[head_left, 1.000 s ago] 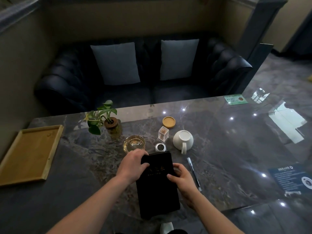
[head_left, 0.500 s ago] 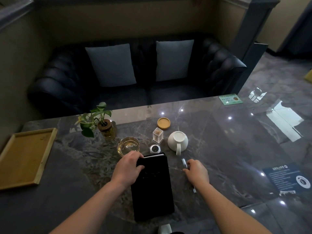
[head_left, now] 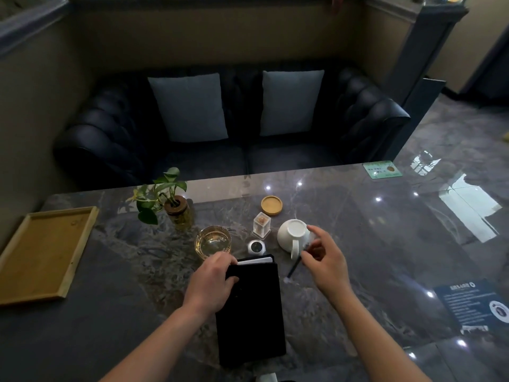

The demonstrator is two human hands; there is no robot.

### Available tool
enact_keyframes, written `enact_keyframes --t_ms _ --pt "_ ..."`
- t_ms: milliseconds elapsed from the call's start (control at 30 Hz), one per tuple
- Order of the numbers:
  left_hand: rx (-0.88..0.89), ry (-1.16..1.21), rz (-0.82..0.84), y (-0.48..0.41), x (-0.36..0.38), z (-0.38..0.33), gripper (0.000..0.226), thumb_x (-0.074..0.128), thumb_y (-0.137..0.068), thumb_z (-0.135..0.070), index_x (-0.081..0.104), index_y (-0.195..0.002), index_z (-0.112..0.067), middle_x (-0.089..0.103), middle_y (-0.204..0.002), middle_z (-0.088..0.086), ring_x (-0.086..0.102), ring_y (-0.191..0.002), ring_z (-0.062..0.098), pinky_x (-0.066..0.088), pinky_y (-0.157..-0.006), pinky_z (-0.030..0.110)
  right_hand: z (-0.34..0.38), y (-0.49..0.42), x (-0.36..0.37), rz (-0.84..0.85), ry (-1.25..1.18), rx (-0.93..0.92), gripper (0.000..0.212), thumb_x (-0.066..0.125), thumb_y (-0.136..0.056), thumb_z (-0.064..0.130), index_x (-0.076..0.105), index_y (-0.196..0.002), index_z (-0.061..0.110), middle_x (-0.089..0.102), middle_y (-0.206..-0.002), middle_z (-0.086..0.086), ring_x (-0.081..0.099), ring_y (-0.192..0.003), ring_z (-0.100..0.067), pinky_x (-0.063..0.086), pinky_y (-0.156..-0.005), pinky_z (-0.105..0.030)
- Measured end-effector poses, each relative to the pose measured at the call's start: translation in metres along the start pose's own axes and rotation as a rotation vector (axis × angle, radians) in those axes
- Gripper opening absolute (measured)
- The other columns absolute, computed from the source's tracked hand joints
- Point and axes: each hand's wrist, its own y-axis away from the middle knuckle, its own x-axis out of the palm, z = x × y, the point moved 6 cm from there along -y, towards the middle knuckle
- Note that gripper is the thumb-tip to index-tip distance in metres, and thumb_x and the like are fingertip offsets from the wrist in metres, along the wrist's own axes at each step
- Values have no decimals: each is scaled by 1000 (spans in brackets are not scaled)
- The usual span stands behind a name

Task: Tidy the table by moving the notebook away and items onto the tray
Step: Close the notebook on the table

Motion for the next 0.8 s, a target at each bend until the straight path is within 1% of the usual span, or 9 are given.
enact_keyframes --t_ms 133,200,267,400,500,567,633,733,800 --pt "2 11 -21 4 -3 -3 28 74 -75 -19 56 -94 -29 58 -100 -13 56 -96 12 52 -76 37 40 -13 23 109 -69 -93 58 71 -80 1 60 -122 40 64 -90 4 68 -81 -14 57 -77 -26" --pt "9 12 -28 6 -5 -6 27 73 -76 -18 57 -95 -28 58 -100 -13 56 -96 12 52 -75 36 51 -14 39 179 -62 -122 58 71 -80 -1 61 -120 40 64 -89 10 66 -81 -12 56 -79 -24" --pt "20 22 -31 7 -5 -8 26 71 -76 -16 58 -96 -26 59 -101 -12 56 -97 13 52 -76 36 57 -14 55 251 -17 -134 57 73 -77 1 63 -118 40 63 -83 18 63 -77 -7 55 -79 -24" --pt "41 11 -39 10 -6 -10 23 68 -78 -17 57 -97 -25 59 -102 -9 55 -98 14 52 -76 38 62 -11 83 424 124 -127 45 77 -80 15 65 -117 37 70 -79 8 68 -76 -7 57 -80 -30" --pt "66 4 -64 12 -6 -12 21 64 -78 -17 56 -96 -24 58 -100 -8 54 -94 15 50 -72 36 65 -10 97 511 194 -113 32 69 -88 21 68 -117 34 74 -78 6 70 -73 -6 58 -79 -33" --pt "70 11 -74 12 -5 -13 21 63 -77 -16 56 -96 -21 58 -100 -6 54 -94 18 50 -74 37 65 -9 103 530 234 -95 26 63 -92 23 69 -115 34 69 -71 13 65 -69 1 55 -76 -26" --pt "78 23 -95 13 -5 -14 21 64 -75 -13 58 -94 -20 59 -97 -4 55 -92 19 48 -75 35 65 -7 107 556 287 -96 23 59 -95 25 69 -112 36 64 -67 18 61 -67 5 51 -73 -19" --pt "76 37 -135 15 -6 -14 22 65 -73 -12 60 -93 -18 59 -96 -2 55 -90 19 48 -76 32 64 -3 113 598 332 -79 20 56 -95 23 68 -105 35 67 -72 15 61 -70 1 49 -73 -19" --pt "57 59 -155 17 -6 -13 23 67 -72 -11 62 -93 -17 59 -97 -2 54 -91 18 48 -79 30 63 -3 115 613 351 -71 19 56 -95 22 70 -102 32 71 -82 13 62 -76 0 48 -75 -17"
